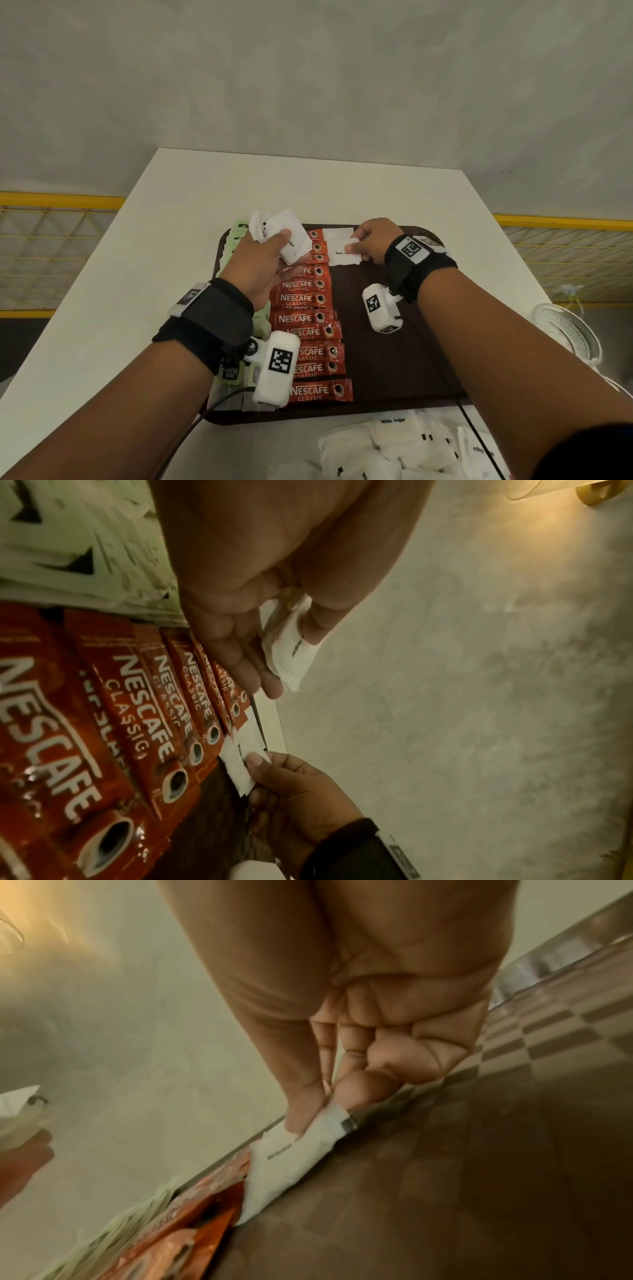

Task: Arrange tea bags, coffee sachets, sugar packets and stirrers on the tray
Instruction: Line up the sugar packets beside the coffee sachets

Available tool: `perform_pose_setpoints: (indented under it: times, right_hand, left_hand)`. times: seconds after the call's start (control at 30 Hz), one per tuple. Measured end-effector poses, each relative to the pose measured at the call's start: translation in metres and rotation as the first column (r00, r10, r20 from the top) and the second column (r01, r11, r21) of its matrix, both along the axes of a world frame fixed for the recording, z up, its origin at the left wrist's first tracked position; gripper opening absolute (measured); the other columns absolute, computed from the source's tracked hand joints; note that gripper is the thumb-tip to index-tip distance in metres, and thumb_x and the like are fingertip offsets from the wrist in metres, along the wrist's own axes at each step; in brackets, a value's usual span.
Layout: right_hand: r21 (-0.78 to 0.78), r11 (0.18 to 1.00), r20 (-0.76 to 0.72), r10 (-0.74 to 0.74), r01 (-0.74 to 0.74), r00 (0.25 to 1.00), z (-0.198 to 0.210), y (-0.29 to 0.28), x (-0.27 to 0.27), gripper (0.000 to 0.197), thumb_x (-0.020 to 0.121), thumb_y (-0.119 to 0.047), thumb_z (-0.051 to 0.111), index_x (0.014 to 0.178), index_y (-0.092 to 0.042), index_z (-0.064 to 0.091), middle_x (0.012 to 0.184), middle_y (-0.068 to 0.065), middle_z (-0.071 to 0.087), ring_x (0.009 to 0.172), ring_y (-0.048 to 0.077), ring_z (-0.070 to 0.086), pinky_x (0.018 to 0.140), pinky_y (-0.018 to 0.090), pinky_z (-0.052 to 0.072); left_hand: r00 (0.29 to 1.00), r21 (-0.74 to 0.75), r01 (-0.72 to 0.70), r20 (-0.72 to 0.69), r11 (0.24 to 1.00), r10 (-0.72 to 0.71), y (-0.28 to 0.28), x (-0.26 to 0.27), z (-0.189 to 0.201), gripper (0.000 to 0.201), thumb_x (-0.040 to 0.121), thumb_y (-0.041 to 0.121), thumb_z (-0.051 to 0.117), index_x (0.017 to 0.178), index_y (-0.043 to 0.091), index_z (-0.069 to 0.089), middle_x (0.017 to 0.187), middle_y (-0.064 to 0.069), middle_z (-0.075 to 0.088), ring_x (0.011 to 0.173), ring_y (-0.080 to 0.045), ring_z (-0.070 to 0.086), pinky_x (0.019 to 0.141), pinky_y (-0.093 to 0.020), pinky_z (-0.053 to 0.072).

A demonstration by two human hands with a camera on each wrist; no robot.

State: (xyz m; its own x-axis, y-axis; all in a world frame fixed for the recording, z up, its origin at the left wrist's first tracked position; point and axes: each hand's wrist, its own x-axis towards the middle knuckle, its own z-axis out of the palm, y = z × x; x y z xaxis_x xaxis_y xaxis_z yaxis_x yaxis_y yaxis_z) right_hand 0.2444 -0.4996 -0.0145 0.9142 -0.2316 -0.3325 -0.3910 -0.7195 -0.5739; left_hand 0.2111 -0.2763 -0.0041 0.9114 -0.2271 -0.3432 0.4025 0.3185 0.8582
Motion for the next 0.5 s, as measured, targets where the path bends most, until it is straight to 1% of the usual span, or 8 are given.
perform_pose_setpoints:
  times: [0.1, 0.13, 0.2, 0.27, 0.3, 0.37, 0.43, 0.5]
  right_hand:
    - [-0.029, 0.999, -0.013, -0.026, 0.025, 1.0, -0.004, 0.004, 0.005, 0.025, 0.081, -0.027, 0.077, 0.099, -0.013, 0.065, 0.086, 0.008, 0.07, 0.076, 0.019, 0.064, 0.078, 0.033, 0.055]
    - [-0.03, 0.999, -0.013, -0.038, 0.037, 0.999, -0.004, 0.005, 0.006, 0.024, 0.081, -0.027, 0.077, 0.096, -0.014, 0.063, 0.088, 0.01, 0.07, 0.078, 0.021, 0.065, 0.083, 0.035, 0.057]
    - [-0.024, 0.998, -0.007, -0.061, 0.06, 0.998, -0.003, 0.007, 0.006, 0.023, 0.081, -0.027, 0.077, 0.088, -0.016, 0.058, 0.091, 0.013, 0.072, 0.082, 0.025, 0.069, 0.087, 0.041, 0.057]
    - [-0.016, 0.997, -0.005, -0.071, 0.071, 0.997, -0.003, 0.007, 0.005, 0.026, 0.08, -0.027, 0.078, 0.08, -0.017, 0.054, 0.09, 0.014, 0.072, 0.085, 0.028, 0.071, 0.086, 0.043, 0.057]
    - [-0.021, 0.997, 0.002, -0.069, 0.069, 0.998, -0.003, 0.006, 0.005, 0.027, 0.08, -0.027, 0.078, 0.077, -0.016, 0.053, 0.087, 0.013, 0.07, 0.082, 0.028, 0.07, 0.086, 0.044, 0.057]
    - [-0.053, 0.997, 0.057, -0.057, 0.06, 0.997, 0.0, 0.006, 0.002, 0.031, 0.082, -0.03, 0.075, 0.074, -0.015, 0.049, 0.083, 0.012, 0.066, 0.076, 0.026, 0.065, 0.085, 0.046, 0.056]
    - [-0.021, 0.998, 0.148, -0.059, 0.062, 0.987, 0.006, 0.008, -0.002, 0.03, 0.085, -0.037, 0.07, 0.078, -0.015, 0.052, 0.086, 0.013, 0.068, 0.076, 0.025, 0.064, 0.081, 0.044, 0.057]
    - [0.098, 0.995, 0.156, -0.023, 0.008, 0.987, 0.017, 0.015, -0.01, 0.033, 0.088, -0.046, 0.064, 0.09, -0.013, 0.059, 0.088, 0.009, 0.07, 0.072, 0.019, 0.064, 0.069, 0.035, 0.056]
  left_hand:
    - [1.0, 0.001, 0.009, -0.006, 1.0, -0.009, 0.001, 0.0, -0.001, 0.04, 0.101, 0.016, 0.053, 0.14, 0.021, 0.043, 0.123, -0.014, 0.063, 0.101, -0.031, 0.071, 0.083, -0.042, 0.059]
    - [1.0, 0.001, 0.014, -0.007, 1.0, -0.014, 0.002, 0.0, -0.001, 0.04, 0.101, 0.016, 0.053, 0.14, 0.02, 0.043, 0.124, -0.014, 0.063, 0.101, -0.031, 0.071, 0.082, -0.041, 0.06]
    - [1.0, -0.004, 0.023, -0.011, 1.0, -0.023, 0.003, 0.0, -0.001, 0.04, 0.101, 0.016, 0.053, 0.14, 0.02, 0.044, 0.124, -0.015, 0.063, 0.099, -0.031, 0.072, 0.076, -0.038, 0.061]
    - [0.999, -0.026, 0.034, -0.014, 0.999, -0.034, 0.003, -0.001, -0.001, 0.039, 0.101, 0.016, 0.052, 0.139, 0.018, 0.044, 0.122, -0.016, 0.063, 0.097, -0.031, 0.073, 0.069, -0.034, 0.061]
    - [0.999, -0.041, 0.041, -0.018, 0.998, -0.042, 0.002, -0.001, 0.0, 0.039, 0.101, 0.016, 0.053, 0.139, 0.016, 0.044, 0.122, -0.017, 0.063, 0.097, -0.031, 0.072, 0.067, -0.033, 0.062]
    - [0.998, -0.071, 0.052, -0.032, 0.996, -0.055, 0.001, -0.001, 0.001, 0.037, 0.101, 0.017, 0.052, 0.137, 0.014, 0.044, 0.123, -0.019, 0.063, 0.099, -0.034, 0.072, 0.071, -0.034, 0.062]
    - [0.997, -0.088, 0.06, -0.036, 0.994, -0.063, 0.0, 0.0, 0.001, 0.035, 0.102, 0.015, 0.048, 0.137, 0.013, 0.044, 0.123, -0.021, 0.063, 0.1, -0.036, 0.071, 0.075, -0.036, 0.062]
    - [0.998, -0.084, 0.064, -0.017, 0.994, -0.066, -0.002, 0.0, 0.0, 0.035, 0.103, 0.012, 0.046, 0.138, 0.013, 0.043, 0.124, -0.021, 0.063, 0.1, -0.036, 0.071, 0.075, -0.037, 0.062]
